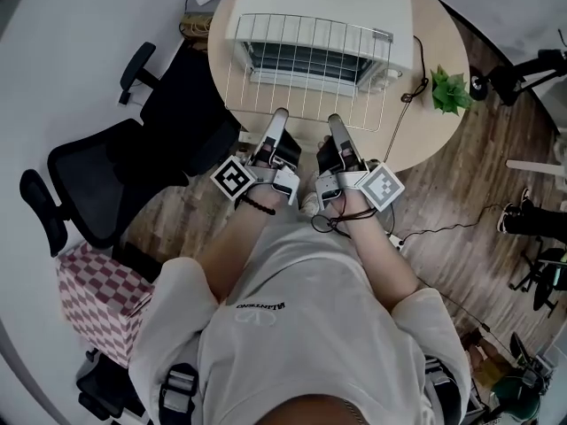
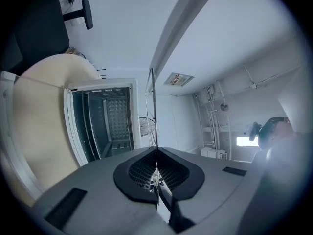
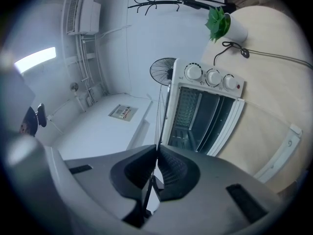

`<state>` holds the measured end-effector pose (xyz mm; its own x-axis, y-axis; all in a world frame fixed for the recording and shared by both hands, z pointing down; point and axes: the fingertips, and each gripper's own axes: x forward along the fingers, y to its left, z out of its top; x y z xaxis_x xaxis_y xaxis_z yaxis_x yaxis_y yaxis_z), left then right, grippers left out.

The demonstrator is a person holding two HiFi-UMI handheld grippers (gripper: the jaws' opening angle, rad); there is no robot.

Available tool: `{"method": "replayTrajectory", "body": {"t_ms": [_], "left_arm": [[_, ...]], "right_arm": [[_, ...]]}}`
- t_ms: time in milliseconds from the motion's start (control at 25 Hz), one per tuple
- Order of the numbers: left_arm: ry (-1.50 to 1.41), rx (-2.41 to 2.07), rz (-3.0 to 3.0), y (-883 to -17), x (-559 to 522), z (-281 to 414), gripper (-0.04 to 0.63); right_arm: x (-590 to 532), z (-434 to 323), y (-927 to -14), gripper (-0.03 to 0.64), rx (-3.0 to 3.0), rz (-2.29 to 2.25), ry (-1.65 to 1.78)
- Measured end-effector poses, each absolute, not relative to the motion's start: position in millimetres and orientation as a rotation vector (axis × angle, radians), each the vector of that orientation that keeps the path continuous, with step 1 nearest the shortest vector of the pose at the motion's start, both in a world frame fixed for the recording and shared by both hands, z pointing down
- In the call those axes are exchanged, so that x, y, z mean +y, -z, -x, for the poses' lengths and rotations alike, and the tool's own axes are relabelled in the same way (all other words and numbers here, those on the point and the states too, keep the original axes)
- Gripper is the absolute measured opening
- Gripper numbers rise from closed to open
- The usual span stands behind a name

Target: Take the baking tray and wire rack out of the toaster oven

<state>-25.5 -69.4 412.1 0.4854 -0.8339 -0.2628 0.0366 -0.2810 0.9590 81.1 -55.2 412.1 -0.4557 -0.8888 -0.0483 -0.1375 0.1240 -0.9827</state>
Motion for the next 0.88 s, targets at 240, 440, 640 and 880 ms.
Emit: {"method": "replayTrajectory", "body": {"t_ms": [240, 440, 640, 880], "left_arm": [[1.000, -0.690, -1.646, -403, -95, 21, 0.006], [1.002, -0.682, -1.638, -399, -121, 12, 0.006], [0.994, -0.674, -1.648, -399, -150, 1, 0.006], [0.997, -0.670, -1.637, -397, -175, 3, 0.006]], "right_arm": [[-81, -87, -402, 0.011, 1.722, 1.019, 1.364], [-106, -94, -398, 0.011, 1.704, 1.021, 1.351], [-133, -106, -398, 0.011, 1.708, 1.039, 1.327], [-158, -104, -392, 0.011, 1.699, 1.054, 1.313]]}}
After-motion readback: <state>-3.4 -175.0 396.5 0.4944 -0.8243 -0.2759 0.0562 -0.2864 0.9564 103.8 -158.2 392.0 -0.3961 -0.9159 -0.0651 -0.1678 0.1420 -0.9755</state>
